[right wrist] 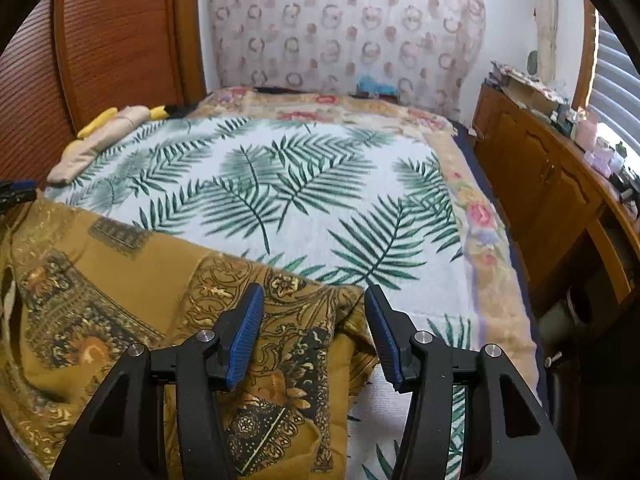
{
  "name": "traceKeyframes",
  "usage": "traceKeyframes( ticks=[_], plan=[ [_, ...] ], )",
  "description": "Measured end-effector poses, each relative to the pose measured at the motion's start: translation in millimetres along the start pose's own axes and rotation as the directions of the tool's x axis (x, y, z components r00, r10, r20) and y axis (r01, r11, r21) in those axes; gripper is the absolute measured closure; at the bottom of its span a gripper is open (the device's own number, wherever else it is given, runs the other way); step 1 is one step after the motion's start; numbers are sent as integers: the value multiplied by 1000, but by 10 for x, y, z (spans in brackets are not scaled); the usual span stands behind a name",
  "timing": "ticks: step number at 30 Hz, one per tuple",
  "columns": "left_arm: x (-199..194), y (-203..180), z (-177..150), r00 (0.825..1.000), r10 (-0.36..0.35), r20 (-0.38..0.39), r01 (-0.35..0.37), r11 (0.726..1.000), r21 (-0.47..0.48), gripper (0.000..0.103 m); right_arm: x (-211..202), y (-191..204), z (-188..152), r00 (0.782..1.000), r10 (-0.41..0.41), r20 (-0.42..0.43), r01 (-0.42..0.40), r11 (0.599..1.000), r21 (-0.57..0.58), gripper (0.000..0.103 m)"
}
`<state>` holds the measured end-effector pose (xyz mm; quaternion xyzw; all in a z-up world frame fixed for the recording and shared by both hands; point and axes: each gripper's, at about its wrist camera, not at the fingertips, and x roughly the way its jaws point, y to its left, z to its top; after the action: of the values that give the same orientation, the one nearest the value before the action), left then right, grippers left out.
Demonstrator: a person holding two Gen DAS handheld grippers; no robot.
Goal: Fold small clothes
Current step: 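Grasp the shirt edge with the left gripper while the right gripper grasps the other edge, then lift the shirt with both grippers and carry it over the body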
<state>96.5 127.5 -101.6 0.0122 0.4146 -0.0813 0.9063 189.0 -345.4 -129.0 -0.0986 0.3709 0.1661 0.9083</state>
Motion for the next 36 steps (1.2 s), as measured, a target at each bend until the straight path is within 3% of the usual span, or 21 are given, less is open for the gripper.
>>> traceKeyframes(
  ticks=[7,16,25,27,28,31,32,33,36],
  plan=[
    [28,31,-39,1000,-3,-6,3,1000,-22,49,144,-36,-56,998,-15,-56,16,1000,10,38],
    [96,88,-45,1000,-24,-19,23,999,-48,49,155,-123,-62,997,25,-69,-22,999,49,35],
    [102,89,-24,999,-28,-36,27,999,-37,49,202,-94,27,992,51,-116,-50,999,10,35],
    [102,76,-26,998,-50,-40,48,998,-35,60,210,-87,30,991,58,-124,-58,998,1,36],
    [102,70,-28,997,-68,-44,66,997,-36,67,207,-80,28,990,66,-123,-67,998,-1,39],
    [71,8,-34,995,-86,-49,86,996,-9,80,173,-38,-2,988,107,-110,-108,994,-9,61],
    [20,-37,-39,995,-88,-37,89,996,10,93,151,0,-18,984,138,-109,-142,990,-23,81],
    [-40,-70,-44,995,-96,-23,96,995,16,99,127,40,-31,983,149,-108,-153,987,-39,88],
    [-356,-199,-92,992,-115,55,113,993,24,101,0,99,-87,983,166,-81,-169,985,-31,95]
  ],
)
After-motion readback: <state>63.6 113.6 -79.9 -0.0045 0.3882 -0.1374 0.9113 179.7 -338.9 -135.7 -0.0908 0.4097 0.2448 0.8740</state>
